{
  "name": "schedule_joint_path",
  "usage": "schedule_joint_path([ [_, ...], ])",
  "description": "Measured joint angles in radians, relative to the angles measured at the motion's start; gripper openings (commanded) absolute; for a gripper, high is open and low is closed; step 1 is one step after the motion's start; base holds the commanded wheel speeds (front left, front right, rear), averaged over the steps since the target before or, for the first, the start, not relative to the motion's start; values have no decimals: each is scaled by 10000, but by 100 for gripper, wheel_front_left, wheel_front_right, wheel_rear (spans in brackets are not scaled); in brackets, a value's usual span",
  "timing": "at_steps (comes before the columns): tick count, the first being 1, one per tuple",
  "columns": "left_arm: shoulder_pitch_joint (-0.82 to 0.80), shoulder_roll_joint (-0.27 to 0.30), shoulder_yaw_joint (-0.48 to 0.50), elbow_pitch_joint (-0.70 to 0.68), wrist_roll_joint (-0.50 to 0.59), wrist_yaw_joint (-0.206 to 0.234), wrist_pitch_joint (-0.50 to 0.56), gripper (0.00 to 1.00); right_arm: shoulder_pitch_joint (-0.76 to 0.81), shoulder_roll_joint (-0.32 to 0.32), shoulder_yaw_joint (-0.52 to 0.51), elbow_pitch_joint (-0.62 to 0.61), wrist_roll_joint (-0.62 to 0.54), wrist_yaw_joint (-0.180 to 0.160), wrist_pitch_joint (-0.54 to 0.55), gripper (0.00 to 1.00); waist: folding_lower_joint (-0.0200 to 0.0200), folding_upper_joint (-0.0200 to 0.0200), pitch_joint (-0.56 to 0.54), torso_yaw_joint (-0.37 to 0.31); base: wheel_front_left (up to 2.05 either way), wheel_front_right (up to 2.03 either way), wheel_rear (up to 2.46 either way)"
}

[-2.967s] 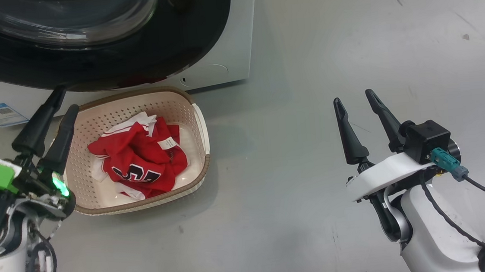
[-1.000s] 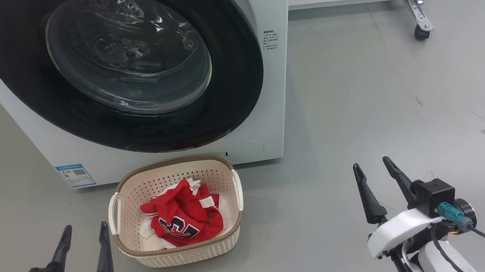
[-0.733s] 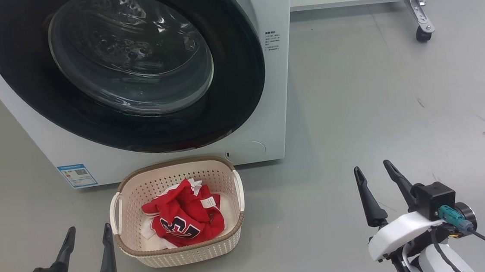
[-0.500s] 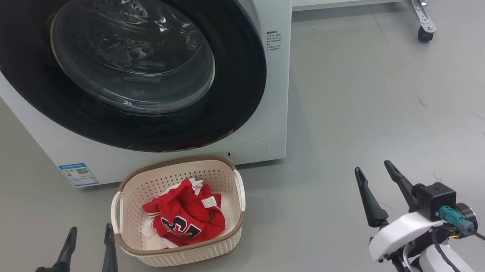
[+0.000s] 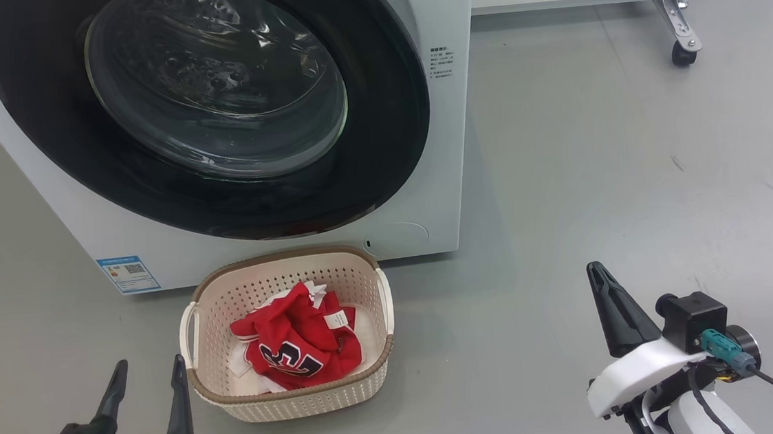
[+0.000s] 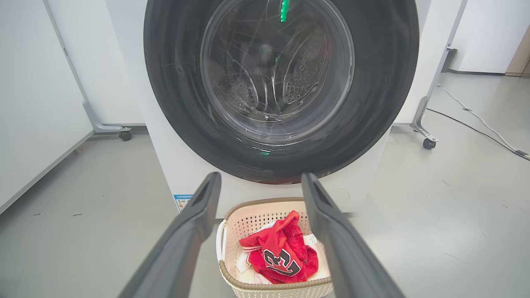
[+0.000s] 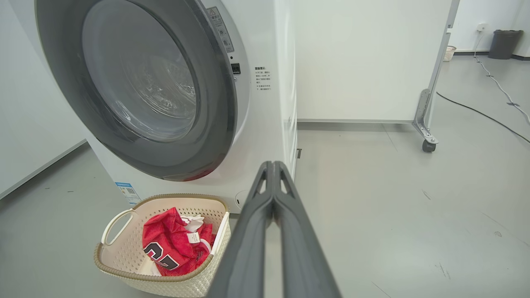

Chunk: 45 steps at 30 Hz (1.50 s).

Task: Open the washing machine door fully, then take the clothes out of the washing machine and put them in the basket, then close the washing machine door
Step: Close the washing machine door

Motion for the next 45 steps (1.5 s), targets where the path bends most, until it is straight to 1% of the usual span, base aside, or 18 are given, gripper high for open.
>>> schedule_joint_path([
  [4,0,-27,-21,-79,82,2,86,100,-11,0,-33,-12,0,4,0,0,0,0,77,44,0,0,0],
  [8,-2,-121,12,-209,35,2,102,100,-155,-17,33,-2,-82,94,0,0,1,0,216,107,0,0,0],
  [10,-12,-188,-19,-328,54,77,142,100,-349,-46,88,0,-127,176,0,0,0,0,302,142,0,0,0],
  [16,-105,-205,-73,-537,176,77,188,100,-1128,-199,316,40,-278,357,77,0,0,0,631,299,0,0,0],
  [22,-489,-190,-198,-702,337,77,280,100,-2263,-267,639,115,-541,564,345,0,1,0,1017,544,0,0,0],
  [27,-803,-209,-337,-853,349,77,357,100,-3295,-270,851,255,-619,700,669,0,1,0,1399,830,0,0,0],
  [30,-1048,-253,-407,-932,428,77,364,100,-3867,-268,911,412,-629,704,851,0,0,0,1641,1050,0,0,0],
  [33,-1248,-330,-510,-959,431,77,364,100,-4405,-272,913,598,-625,780,1037,0,1,-1,1890,1296,0,0,0],
  [37,-1416,-376,-589,-989,431,77,362,100,-5000,-314,857,798,-623,790,1229,0,1,0,2152,1555,0,0,0],
  [45,-1966,-650,-738,-1024,431,56,263,100,-6572,-619,543,1442,-594,794,1645,0,1,0,2900,2207,0,0,0],
])
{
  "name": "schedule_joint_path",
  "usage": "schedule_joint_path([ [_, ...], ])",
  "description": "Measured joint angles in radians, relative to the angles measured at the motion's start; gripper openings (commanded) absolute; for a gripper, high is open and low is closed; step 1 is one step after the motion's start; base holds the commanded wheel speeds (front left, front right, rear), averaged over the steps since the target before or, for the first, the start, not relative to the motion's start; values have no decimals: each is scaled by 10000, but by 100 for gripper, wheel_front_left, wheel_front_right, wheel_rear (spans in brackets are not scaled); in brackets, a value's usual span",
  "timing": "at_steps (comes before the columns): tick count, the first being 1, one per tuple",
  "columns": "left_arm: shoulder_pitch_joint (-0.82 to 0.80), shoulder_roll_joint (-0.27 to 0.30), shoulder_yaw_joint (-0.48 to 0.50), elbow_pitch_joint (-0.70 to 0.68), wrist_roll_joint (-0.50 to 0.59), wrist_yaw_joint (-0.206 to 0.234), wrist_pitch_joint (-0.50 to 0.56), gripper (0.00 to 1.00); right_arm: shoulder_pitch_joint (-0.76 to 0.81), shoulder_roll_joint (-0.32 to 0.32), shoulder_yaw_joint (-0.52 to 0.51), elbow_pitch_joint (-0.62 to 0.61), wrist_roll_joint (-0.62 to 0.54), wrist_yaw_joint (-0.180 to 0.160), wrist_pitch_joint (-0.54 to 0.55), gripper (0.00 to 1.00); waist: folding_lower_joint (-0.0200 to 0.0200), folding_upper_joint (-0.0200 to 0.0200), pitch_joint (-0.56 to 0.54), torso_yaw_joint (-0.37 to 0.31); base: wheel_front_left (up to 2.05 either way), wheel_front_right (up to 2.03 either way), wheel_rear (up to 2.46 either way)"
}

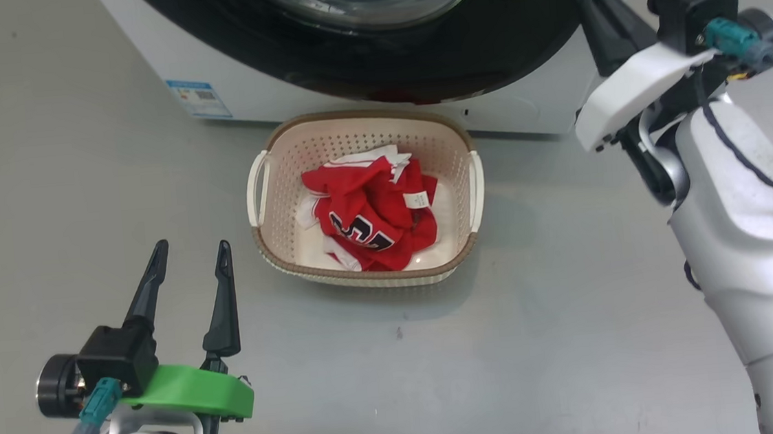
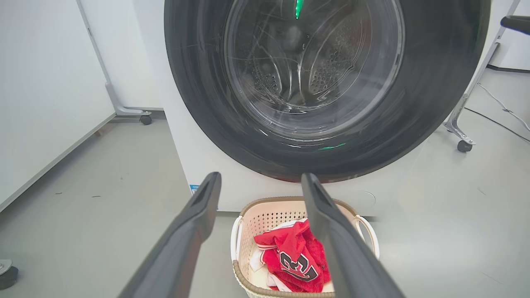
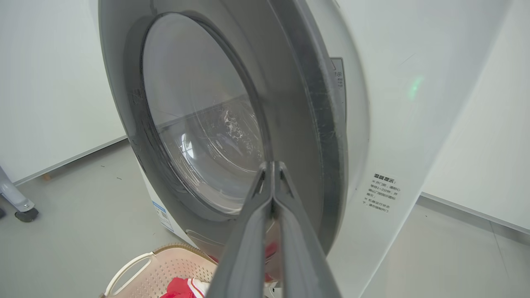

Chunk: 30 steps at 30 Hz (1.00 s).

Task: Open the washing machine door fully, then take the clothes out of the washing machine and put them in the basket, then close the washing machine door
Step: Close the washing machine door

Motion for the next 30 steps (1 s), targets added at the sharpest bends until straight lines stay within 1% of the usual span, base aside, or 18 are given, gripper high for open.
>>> schedule_joint_path([
  [4,-214,-58,-71,27,0,-84,-82,100,-590,-107,-59,389,0,71,75,0,0,0,358,285,0,0,0],
  [10,-444,-84,-109,151,36,-96,-134,100,-1275,-182,-196,915,86,73,73,0,0,-1,781,595,0,0,0],
  [12,-526,-88,-138,203,128,-173,-192,100,-1440,-230,-247,1083,88,73,71,0,0,0,880,673,0,0,0],
  [24,-848,-244,-230,407,174,-263,-313,100,-2363,-420,-560,1954,286,115,-44,0,0,0,1236,976,0,0,0],
  [26,-877,-288,-240,418,173,-334,-313,100,-2737,-451,-708,2096,391,111,-44,0,0,0,1348,1021,0,0,0],
  [30,-1050,-341,-318,483,173,-341,-370,100,-3255,-627,-821,2334,397,73,-65,0,0,0,1512,1102,0,0,0],
])
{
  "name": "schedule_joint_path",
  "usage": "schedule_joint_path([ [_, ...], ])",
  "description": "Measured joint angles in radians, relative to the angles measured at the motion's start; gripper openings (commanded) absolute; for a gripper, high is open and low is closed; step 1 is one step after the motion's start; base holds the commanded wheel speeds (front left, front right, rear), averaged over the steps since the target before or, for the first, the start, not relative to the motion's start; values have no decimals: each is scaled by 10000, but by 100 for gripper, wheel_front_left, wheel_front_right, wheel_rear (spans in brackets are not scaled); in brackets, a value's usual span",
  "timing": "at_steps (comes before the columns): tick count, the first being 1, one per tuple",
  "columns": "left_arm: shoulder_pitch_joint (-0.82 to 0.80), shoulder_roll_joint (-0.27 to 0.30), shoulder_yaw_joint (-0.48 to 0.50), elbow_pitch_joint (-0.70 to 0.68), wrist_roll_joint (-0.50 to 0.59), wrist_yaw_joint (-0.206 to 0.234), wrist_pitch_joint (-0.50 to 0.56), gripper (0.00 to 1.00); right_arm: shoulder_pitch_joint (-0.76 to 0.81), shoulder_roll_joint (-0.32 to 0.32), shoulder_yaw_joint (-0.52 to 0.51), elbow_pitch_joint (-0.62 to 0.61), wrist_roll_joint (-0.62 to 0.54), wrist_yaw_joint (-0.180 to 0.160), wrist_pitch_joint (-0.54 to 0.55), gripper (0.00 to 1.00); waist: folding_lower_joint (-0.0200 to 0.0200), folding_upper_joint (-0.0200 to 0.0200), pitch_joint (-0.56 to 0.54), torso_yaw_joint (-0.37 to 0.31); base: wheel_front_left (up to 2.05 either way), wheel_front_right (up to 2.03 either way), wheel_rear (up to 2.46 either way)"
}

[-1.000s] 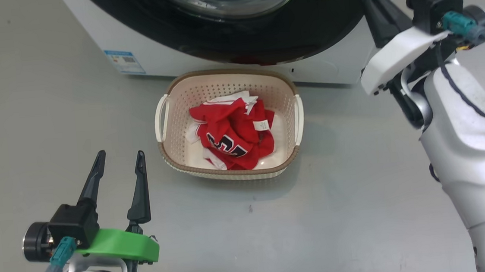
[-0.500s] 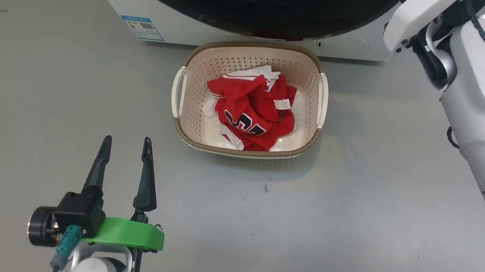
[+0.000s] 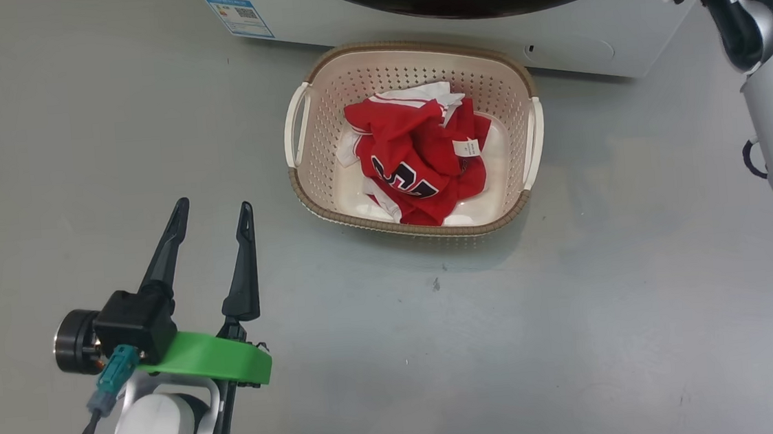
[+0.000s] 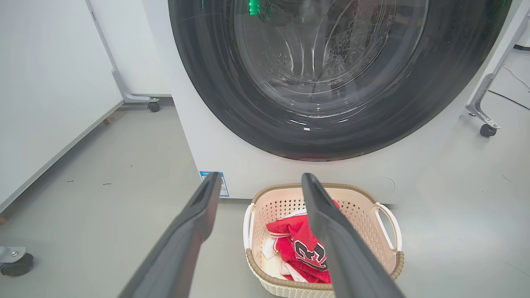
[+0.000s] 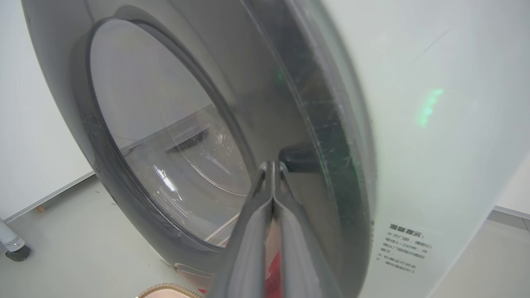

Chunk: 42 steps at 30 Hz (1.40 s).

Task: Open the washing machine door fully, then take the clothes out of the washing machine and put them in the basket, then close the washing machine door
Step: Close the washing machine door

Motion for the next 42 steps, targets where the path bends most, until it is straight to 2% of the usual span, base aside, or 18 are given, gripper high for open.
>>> schedule_joint_path([
  [9,-216,-142,-77,251,-31,-98,-88,100,-549,-176,-215,569,0,-96,-316,0,0,0,208,190,0,0,0],
  [22,-380,-169,-23,637,-25,-173,-247,100,-647,132,63,1177,29,-165,-1076,0,0,0,62,59,0,0,0],
  [29,-380,-127,115,857,-25,-171,-255,100,57,644,337,1195,61,0,-1346,0,0,0,-167,-235,0,0,0],
  [34,-378,-59,190,920,-25,-169,-265,100,643,761,414,1164,138,0,-1438,0,0,0,-336,-466,0,0,0],
  [35,-376,-21,230,974,-25,-169,-270,100,898,771,418,1110,144,2,-1465,14,0,0,-429,-588,0,0,0],
  [36,-373,0,245,1007,-25,-167,-299,100,1041,777,418,1055,157,2,-1467,40,0,0,-483,-650,0,0,0],
  [37,-369,15,265,1035,-25,-167,-307,100,1174,798,428,1005,178,6,-1471,48,0,0,-536,-712,0,0,0],
  [38,-367,23,286,1078,-25,-167,-309,100,1313,826,441,965,201,10,-1482,48,0,0,-595,-774,0,0,0],
  [39,-360,29,297,1120,-25,-163,-326,100,1464,863,458,926,211,12,-1513,76,0,0,-655,-835,0,0,0],
  [41,-356,35,313,1162,-25,-155,-336,100,1620,901,460,884,215,12,-1519,98,0,0,-716,-896,0,0,0],
  [42,-351,44,336,1193,-25,-151,-336,100,1780,938,466,855,224,12,-1519,100,0,0,-780,-959,0,0,0],
])
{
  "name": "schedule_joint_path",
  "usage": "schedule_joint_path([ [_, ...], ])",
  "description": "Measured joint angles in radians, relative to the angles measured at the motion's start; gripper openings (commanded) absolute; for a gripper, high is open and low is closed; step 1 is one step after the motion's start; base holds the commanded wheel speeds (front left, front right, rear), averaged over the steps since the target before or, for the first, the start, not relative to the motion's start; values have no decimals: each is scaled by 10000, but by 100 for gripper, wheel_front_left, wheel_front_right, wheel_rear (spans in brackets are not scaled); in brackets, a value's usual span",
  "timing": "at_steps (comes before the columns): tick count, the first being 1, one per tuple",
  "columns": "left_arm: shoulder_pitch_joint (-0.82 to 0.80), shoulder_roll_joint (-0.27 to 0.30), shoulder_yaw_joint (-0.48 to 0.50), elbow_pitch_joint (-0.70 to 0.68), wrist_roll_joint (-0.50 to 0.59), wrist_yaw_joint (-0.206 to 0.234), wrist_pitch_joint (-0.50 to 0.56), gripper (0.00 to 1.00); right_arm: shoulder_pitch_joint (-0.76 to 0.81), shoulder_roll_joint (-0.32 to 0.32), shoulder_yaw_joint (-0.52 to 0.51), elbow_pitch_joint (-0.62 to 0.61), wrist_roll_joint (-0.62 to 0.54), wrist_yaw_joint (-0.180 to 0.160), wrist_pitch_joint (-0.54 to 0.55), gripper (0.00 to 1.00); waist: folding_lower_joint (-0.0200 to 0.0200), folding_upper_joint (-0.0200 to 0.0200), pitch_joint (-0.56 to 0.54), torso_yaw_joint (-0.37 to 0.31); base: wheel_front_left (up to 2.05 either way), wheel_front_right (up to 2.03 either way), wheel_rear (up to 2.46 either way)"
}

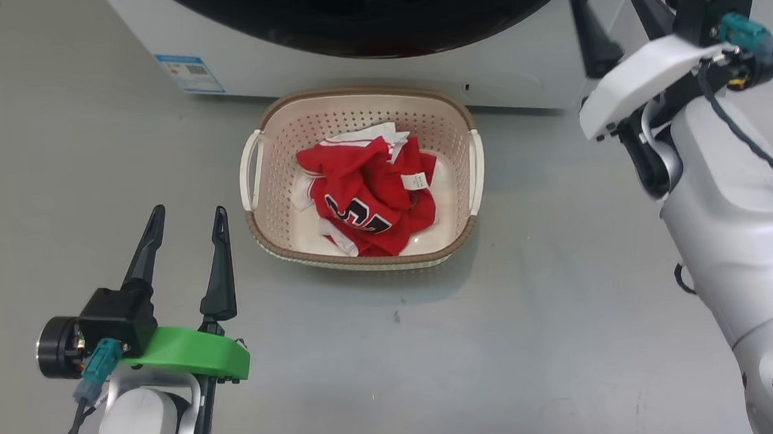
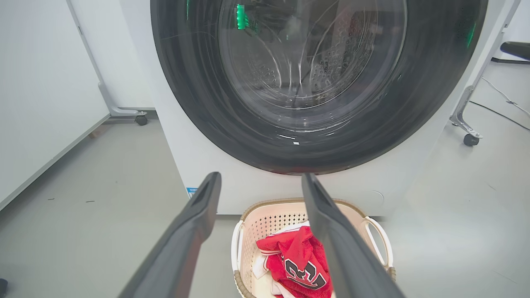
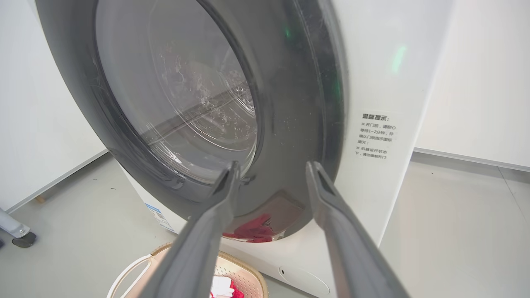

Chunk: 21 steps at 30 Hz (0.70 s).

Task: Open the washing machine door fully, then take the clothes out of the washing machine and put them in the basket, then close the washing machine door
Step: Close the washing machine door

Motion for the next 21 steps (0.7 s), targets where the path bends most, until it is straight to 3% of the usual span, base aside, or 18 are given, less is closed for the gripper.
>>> schedule_joint_path([
  [21,911,293,125,387,0,90,104,100,3545,276,-311,-2004,77,0,-2,100,0,0,-1545,-1235,0,0,0],
])
